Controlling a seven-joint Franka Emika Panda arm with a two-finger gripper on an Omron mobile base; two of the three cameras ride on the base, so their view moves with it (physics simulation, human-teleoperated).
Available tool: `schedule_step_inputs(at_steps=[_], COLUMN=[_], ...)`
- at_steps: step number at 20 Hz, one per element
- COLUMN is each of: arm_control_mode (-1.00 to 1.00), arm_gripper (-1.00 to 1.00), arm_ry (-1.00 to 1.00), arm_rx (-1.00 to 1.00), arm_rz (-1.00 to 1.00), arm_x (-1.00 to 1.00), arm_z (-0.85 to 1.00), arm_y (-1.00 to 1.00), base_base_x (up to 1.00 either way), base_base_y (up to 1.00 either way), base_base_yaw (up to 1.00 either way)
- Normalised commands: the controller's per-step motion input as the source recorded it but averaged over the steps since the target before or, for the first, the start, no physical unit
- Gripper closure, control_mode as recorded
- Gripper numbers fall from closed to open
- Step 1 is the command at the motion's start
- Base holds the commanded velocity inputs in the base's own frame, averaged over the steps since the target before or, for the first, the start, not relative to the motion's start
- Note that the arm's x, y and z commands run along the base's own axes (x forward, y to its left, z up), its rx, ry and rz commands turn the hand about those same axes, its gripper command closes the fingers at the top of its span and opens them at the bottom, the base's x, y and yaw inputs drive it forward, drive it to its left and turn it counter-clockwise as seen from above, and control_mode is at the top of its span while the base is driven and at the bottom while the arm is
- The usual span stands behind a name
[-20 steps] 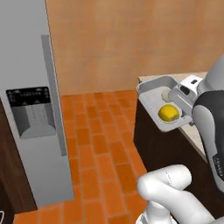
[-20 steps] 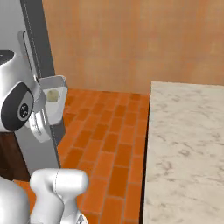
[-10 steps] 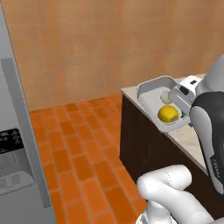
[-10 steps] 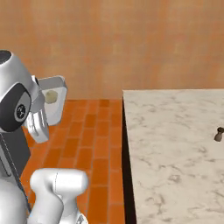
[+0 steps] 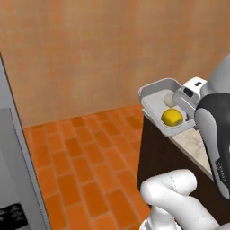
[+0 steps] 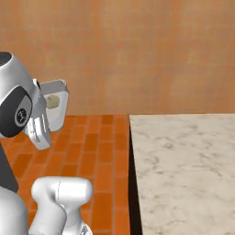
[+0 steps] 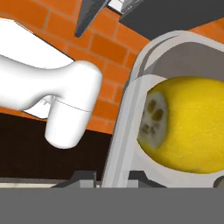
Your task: Take the meat container that has the steak and place it on the second highest rack of the freezer. Then take the vegetable container that has the lemon and garlic and place it on the highest rack of the freezer.
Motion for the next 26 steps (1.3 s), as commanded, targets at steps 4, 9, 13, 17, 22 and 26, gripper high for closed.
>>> schedule_step_inputs(at_steps=[4,9,13,17,22,26], arm_control_mode=[1.0,1.0,1.0,1.0,1.0,1.0], arm_gripper=[1.0,1.0,1.0,1.0,1.0,1.0], arm_ry=[0.0,0.0,0.0,0.0,0.0,0.0], arm_rx=[0.0,0.0,0.0,0.0,0.0,0.0], arm_rz=[0.0,0.0,0.0,0.0,0.0,0.0], arm_x=[0.0,0.0,0.0,0.0,0.0,0.0], arm_z=[0.0,0.0,0.0,0.0,0.0,0.0], arm_y=[0.0,0.0,0.0,0.0,0.0,0.0], base_base_x=[1.0,1.0,1.0,1.0,0.95,0.75], base_base_y=[-0.25,-0.44,-0.16,0.0,0.0,-0.11], base_base_yaw=[0.16,0.35,0.38,0.3,0.48,0.7])
